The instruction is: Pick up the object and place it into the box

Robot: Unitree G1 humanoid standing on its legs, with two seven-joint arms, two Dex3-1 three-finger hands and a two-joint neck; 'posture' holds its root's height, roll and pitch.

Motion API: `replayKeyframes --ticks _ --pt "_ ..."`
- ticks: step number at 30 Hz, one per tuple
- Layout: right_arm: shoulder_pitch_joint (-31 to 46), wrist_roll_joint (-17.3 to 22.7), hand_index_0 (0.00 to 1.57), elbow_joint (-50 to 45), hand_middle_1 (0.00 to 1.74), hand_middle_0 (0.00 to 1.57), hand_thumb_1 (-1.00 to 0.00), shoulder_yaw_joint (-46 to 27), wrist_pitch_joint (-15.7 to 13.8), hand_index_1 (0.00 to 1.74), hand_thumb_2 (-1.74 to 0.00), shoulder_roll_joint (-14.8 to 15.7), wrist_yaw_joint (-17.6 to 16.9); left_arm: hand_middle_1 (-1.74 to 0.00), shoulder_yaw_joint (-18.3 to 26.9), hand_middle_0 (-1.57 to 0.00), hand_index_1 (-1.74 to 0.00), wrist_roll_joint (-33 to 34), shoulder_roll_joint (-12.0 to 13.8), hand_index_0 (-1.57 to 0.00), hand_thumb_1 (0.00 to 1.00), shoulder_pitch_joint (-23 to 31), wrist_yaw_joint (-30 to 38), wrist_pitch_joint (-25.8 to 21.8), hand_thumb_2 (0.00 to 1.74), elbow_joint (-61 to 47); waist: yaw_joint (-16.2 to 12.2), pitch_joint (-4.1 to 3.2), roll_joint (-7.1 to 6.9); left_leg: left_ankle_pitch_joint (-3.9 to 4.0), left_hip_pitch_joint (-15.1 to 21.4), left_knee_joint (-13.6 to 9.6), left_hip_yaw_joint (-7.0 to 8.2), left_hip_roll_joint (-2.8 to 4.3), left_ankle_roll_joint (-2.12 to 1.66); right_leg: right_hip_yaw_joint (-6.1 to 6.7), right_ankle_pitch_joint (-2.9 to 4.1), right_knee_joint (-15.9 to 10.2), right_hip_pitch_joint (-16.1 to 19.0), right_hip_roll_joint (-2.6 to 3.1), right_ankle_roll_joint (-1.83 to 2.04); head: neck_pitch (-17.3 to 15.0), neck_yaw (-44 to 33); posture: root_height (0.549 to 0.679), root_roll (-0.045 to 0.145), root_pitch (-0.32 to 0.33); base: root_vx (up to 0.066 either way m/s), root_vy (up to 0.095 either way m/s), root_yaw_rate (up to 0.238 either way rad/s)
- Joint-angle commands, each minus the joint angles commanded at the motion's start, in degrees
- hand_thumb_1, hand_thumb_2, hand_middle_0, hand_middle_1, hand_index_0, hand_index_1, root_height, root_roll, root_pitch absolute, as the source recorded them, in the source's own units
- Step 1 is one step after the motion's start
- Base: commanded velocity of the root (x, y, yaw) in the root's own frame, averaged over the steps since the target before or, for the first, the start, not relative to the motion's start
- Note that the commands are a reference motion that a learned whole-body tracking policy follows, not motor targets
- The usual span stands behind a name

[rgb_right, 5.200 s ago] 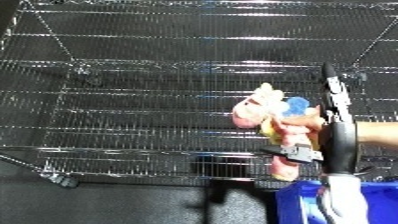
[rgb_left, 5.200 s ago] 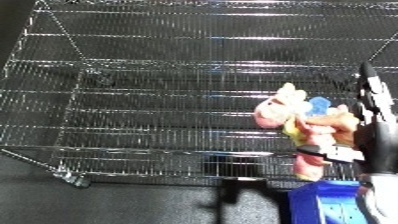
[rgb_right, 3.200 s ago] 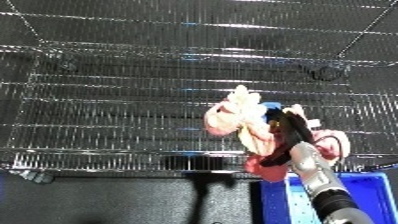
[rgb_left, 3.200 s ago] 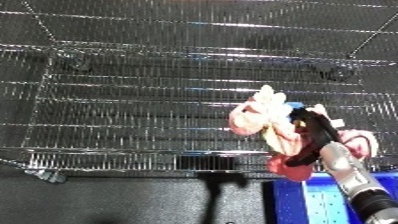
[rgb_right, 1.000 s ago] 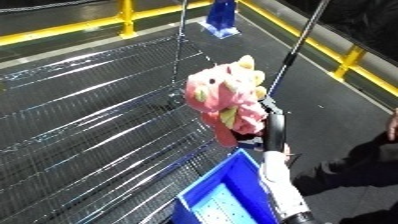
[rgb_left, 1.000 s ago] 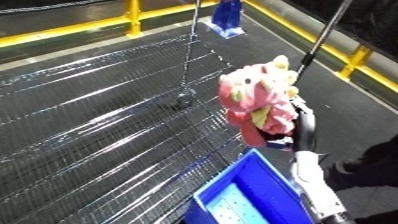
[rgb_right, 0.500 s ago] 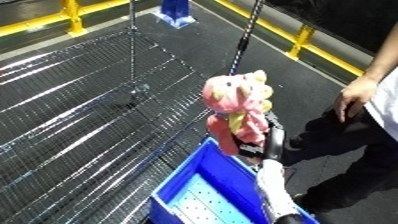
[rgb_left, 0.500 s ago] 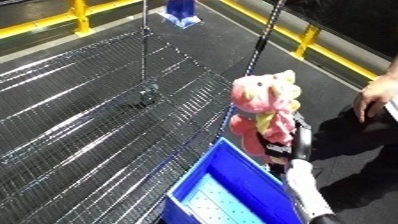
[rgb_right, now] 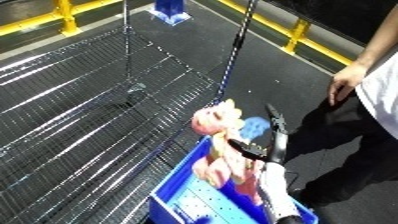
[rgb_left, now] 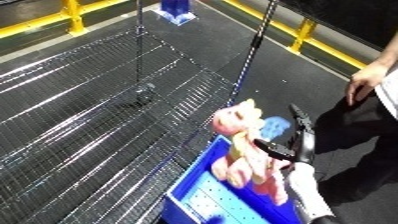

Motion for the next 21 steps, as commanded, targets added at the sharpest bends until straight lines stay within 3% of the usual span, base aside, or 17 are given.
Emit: replayKeyframes --ticks 13,21 --pt "-0.1 -0.5 0.0 -0.1 0.0 0.0 0.0 1.0 0.5 0.0 0.0 0.7 0.0 -1.74 0.7 -1.57 -1.74 0.6 -0.1 -1.57 1.0 0.9 -0.2 0.1 1.74 -0.8 0.8 -0.29 -0.16 0.22 0.5 -0.9 0.16 -0.25 -0.06 -0.21 -0.2 -0.9 0.7 0.13 0.12 -1.4 0.1 0.63 0.077 -0.243 0.007 -0.001 0.003" --pt "-0.9 0.1 0.0 -2.6 0.0 0.0 0.0 2.9 0.2 0.0 0.0 1.6 0.9 -1.74 1.3 -1.57 -1.74 0.4 -0.4 -1.57 1.0 1.2 -0.2 0.2 1.74 -1.2 1.7 -0.14 -0.09 0.37 0.6 -1.2 -0.03 -0.43 -0.02 -0.35 -0.3 -1.0 0.8 0.15 0.17 -3.7 -4.9 0.631 0.076 -0.242 0.003 0.001 0.014"
